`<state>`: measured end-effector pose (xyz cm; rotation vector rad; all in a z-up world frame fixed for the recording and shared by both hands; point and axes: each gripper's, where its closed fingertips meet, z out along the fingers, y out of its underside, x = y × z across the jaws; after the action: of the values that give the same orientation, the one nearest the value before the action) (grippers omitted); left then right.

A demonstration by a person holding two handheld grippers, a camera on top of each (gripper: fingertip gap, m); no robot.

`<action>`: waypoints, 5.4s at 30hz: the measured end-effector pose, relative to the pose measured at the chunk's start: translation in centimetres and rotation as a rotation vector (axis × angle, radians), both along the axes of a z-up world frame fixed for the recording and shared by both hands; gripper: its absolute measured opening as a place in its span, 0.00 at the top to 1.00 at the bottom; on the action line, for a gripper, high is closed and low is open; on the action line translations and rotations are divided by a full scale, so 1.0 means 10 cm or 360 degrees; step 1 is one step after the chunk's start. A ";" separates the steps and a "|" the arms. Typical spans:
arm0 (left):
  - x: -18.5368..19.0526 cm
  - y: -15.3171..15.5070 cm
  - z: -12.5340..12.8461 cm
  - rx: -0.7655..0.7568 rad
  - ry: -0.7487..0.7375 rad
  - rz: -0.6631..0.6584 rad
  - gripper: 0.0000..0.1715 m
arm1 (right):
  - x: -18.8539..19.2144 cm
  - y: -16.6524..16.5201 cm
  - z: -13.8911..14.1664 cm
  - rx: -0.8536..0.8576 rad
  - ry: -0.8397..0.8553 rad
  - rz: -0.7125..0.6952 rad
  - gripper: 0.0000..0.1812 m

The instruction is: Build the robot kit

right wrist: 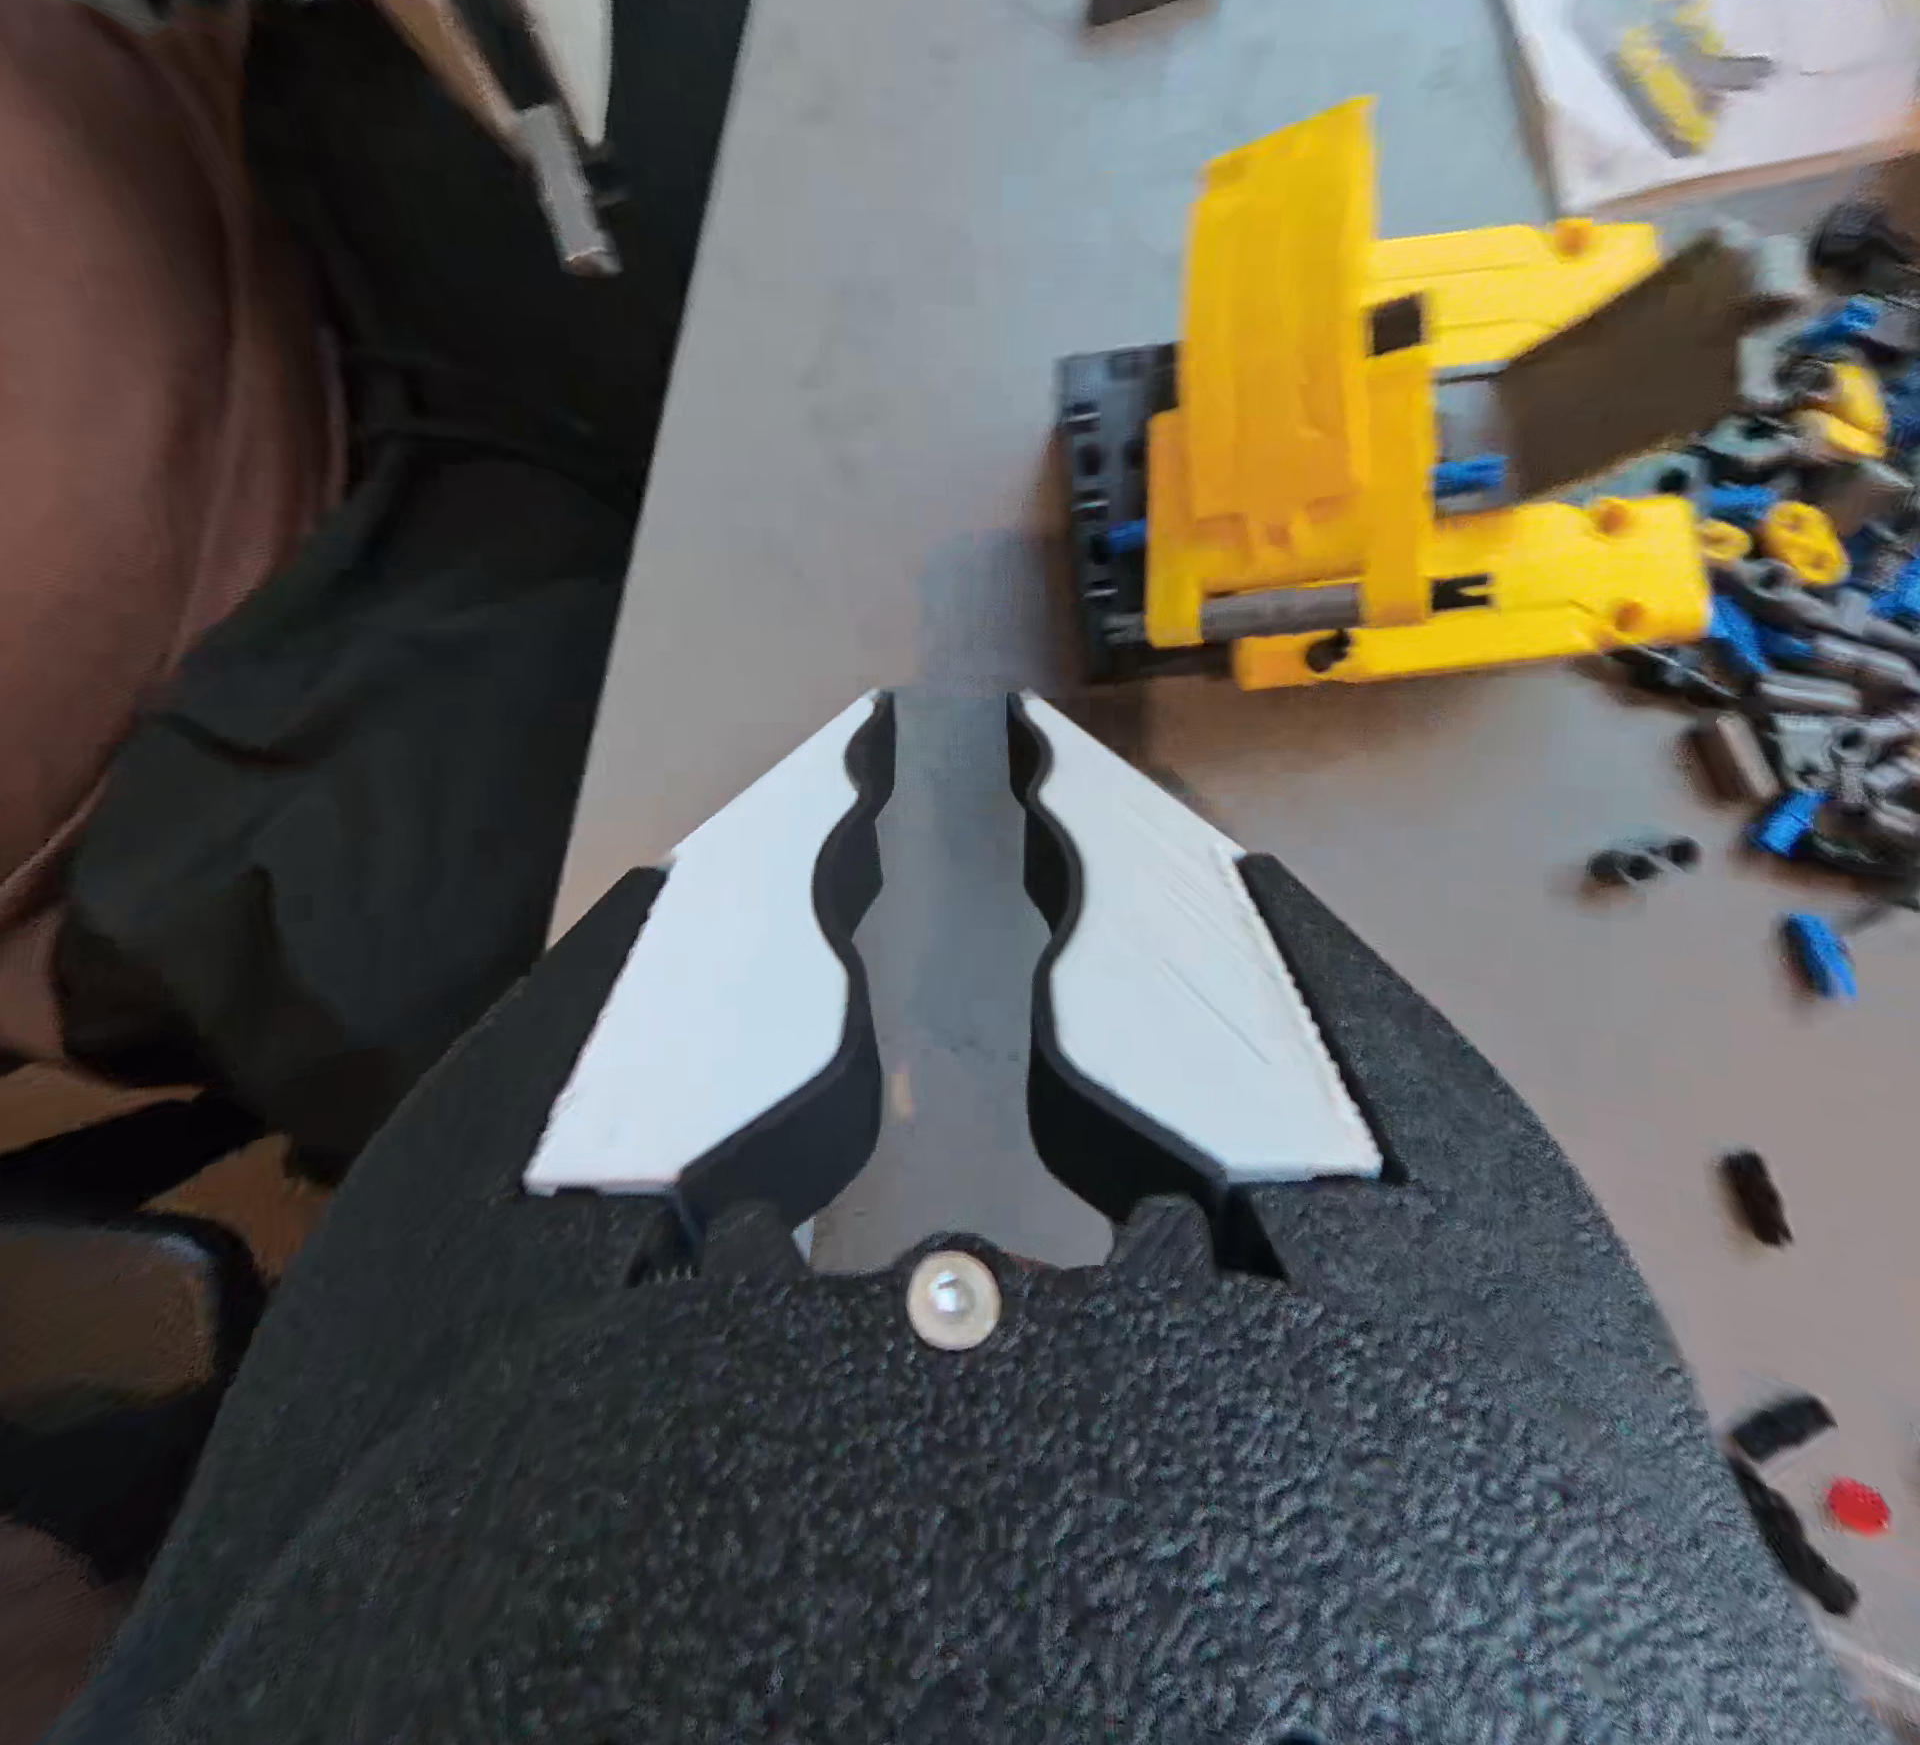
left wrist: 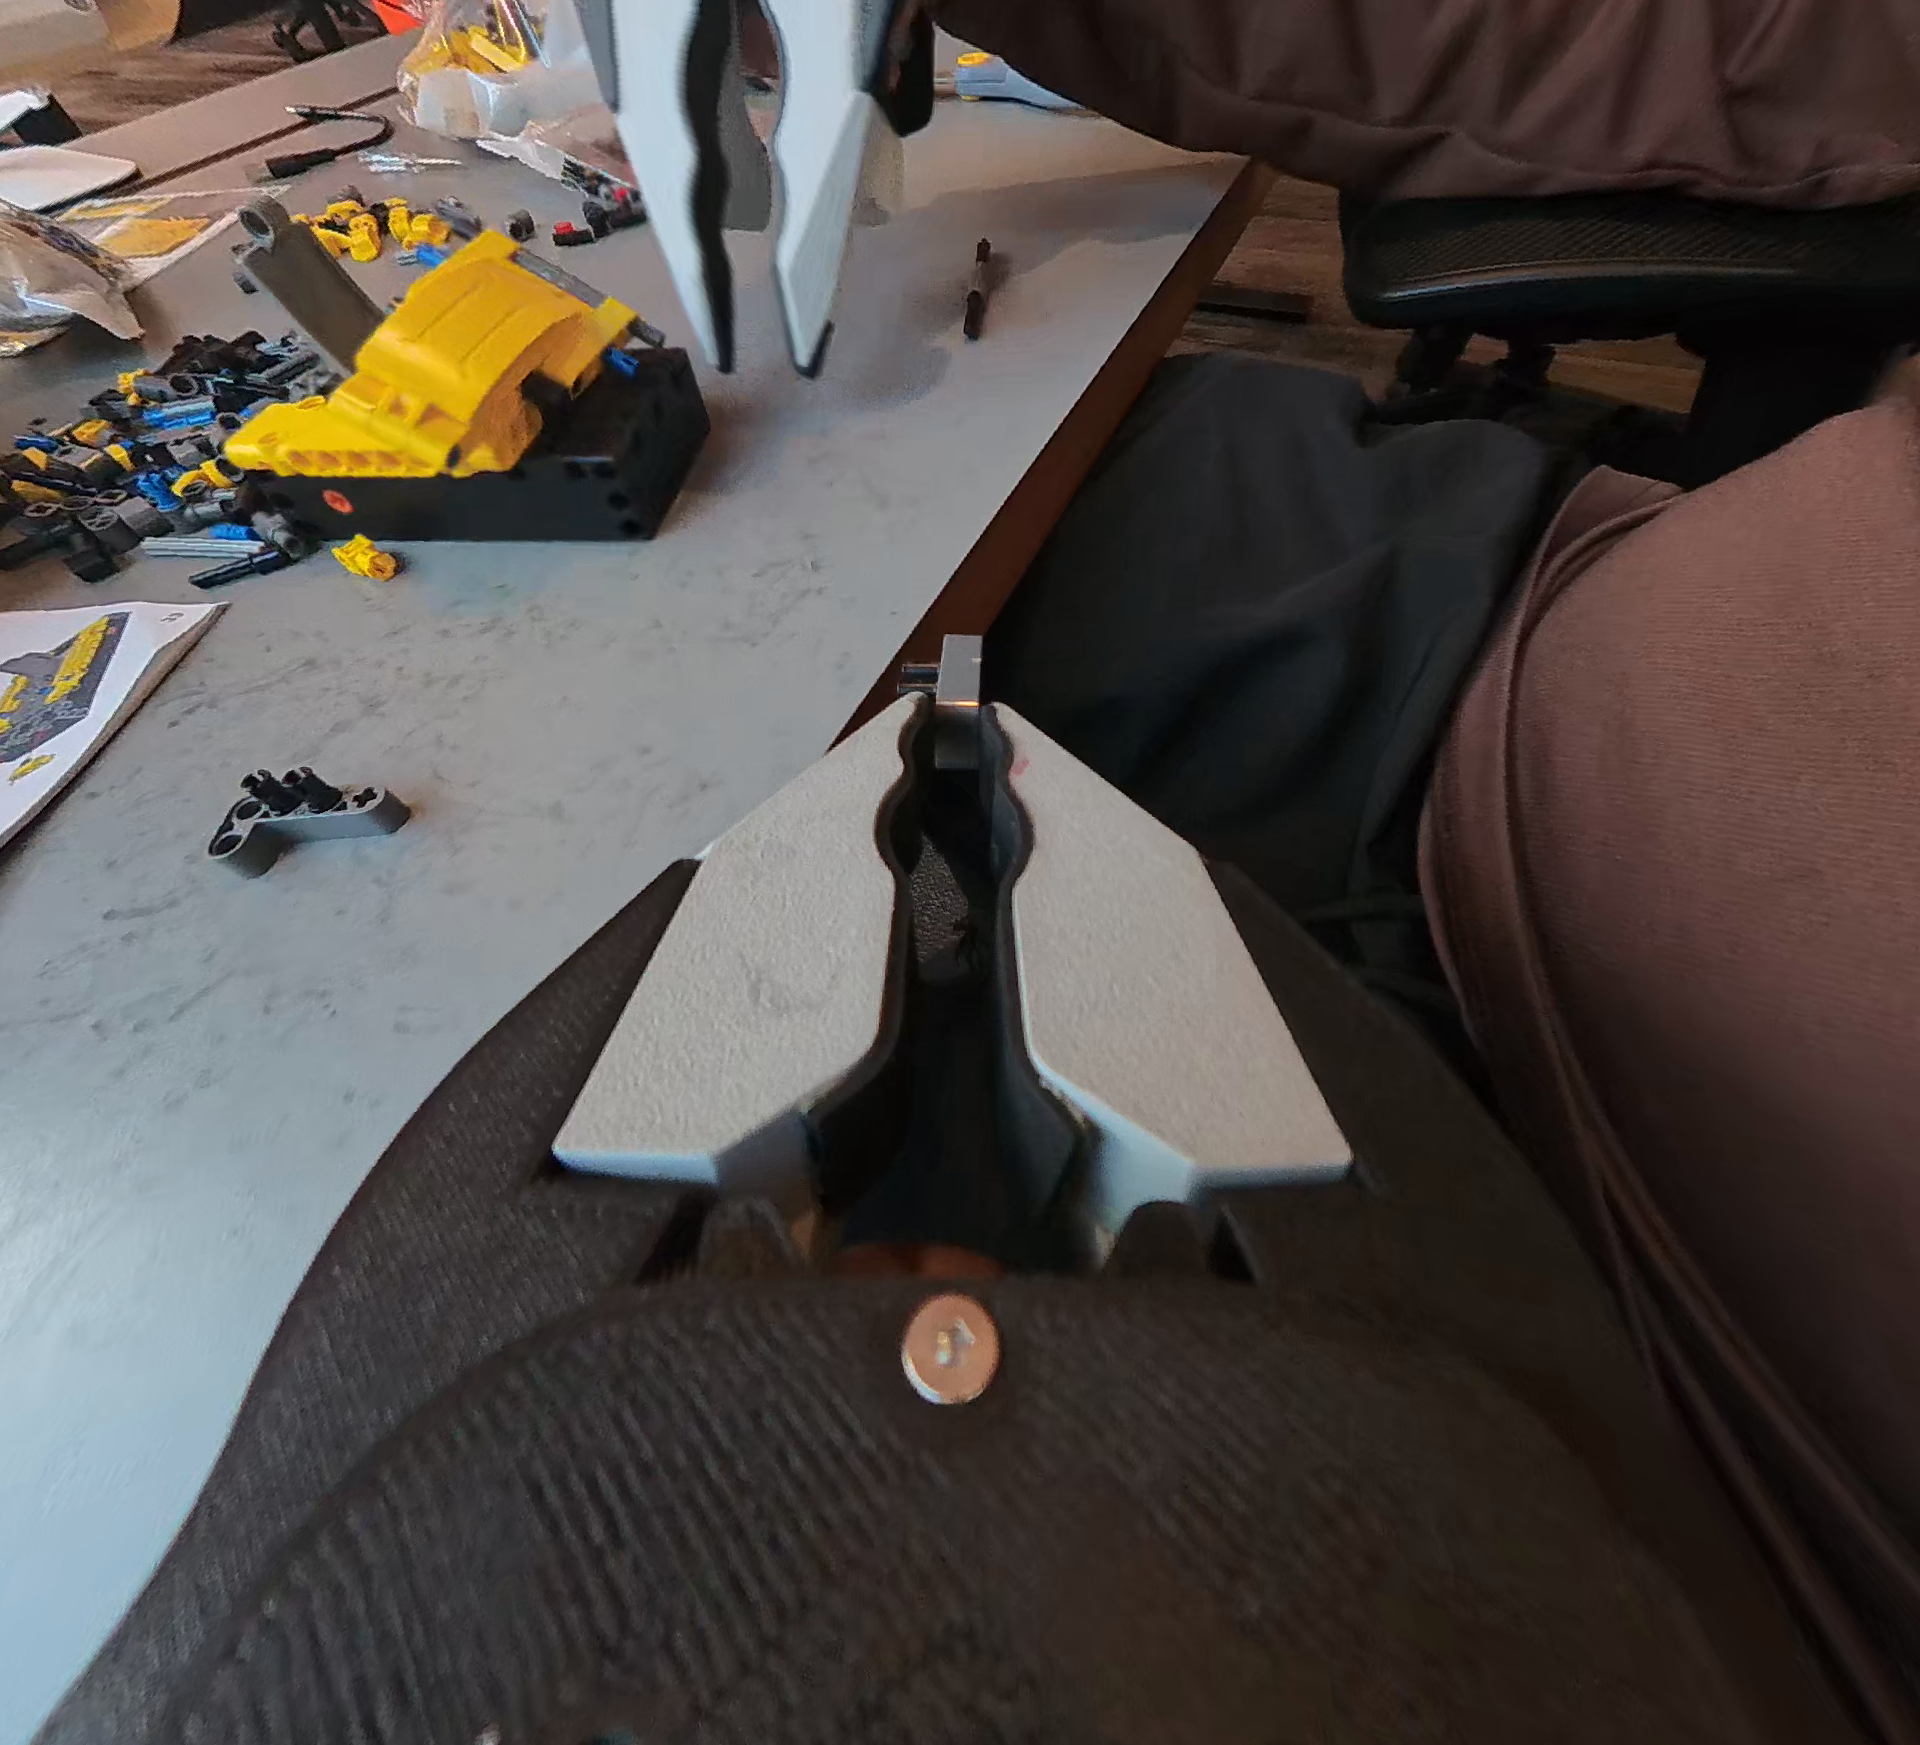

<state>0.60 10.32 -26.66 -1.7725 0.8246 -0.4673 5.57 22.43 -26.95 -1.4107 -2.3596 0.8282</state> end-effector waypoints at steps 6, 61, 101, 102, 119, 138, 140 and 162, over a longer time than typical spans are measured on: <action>-0.03 -0.01 0.02 0.0006 -0.0007 0.0012 0.97 | 0.01 -0.02 0.09 0.0163 -0.0047 0.0021 0.90; -0.09 -0.01 0.06 0.0069 0.0009 0.0067 0.97 | -0.31 0.12 0.21 0.0603 0.0010 -0.0107 0.86; 0.09 0.85 0.19 -0.0258 0.0127 -0.0014 0.97 | -0.27 0.15 0.20 0.0433 -0.0004 0.0055 0.86; 0.09 0.85 0.19 -0.0261 0.0129 -0.0014 0.97 | -0.27 0.15 0.20 0.0441 -0.0011 0.0056 0.86; 0.09 0.86 0.17 -0.0273 0.0123 -0.0008 0.97 | -0.42 0.21 0.26 0.0928 0.0089 0.0241 0.86; 0.06 0.93 0.20 -0.0212 0.0127 0.0103 0.97 | -0.39 0.20 0.23 0.0843 0.0104 0.0203 0.86; 0.07 0.92 0.20 -0.0212 0.0134 0.0092 0.97 | -0.43 0.18 0.24 0.0865 0.0134 0.0227 0.86; 0.08 0.91 0.19 -0.0208 0.0148 0.0082 0.97 | -0.49 0.28 0.30 0.1153 0.0173 0.0225 0.83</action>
<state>1.42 19.43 -24.78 -1.9439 0.8264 -0.4152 0.65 25.21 -23.91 -0.8779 -2.3271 0.0343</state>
